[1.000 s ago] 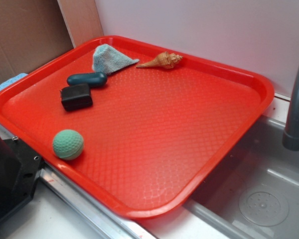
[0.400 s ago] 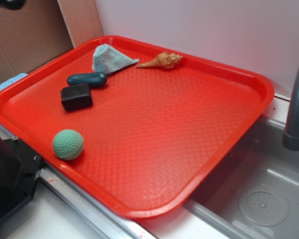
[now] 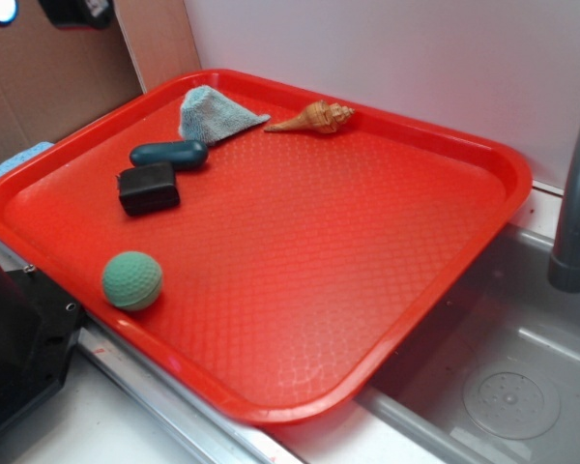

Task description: Grab the blue cloth.

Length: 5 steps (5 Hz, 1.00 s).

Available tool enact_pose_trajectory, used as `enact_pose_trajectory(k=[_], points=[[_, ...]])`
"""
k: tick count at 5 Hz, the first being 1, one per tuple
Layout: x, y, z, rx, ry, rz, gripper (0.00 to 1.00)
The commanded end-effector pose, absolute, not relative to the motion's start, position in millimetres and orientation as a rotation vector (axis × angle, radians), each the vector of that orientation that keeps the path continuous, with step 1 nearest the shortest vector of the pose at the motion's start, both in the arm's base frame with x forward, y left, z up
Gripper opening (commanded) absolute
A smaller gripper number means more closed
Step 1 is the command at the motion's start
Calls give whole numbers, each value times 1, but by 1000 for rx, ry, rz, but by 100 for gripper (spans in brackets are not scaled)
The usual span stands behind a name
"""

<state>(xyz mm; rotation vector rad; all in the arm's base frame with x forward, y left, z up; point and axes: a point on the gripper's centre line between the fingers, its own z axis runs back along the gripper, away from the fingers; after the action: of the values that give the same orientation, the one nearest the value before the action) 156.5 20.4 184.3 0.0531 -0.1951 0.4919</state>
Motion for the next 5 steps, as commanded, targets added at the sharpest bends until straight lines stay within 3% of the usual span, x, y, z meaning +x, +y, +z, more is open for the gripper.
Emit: enact_pose_trajectory(k=[1,5], points=[[197,57,157,92,-278,685,100],[264,104,76,211,-279,847,100]])
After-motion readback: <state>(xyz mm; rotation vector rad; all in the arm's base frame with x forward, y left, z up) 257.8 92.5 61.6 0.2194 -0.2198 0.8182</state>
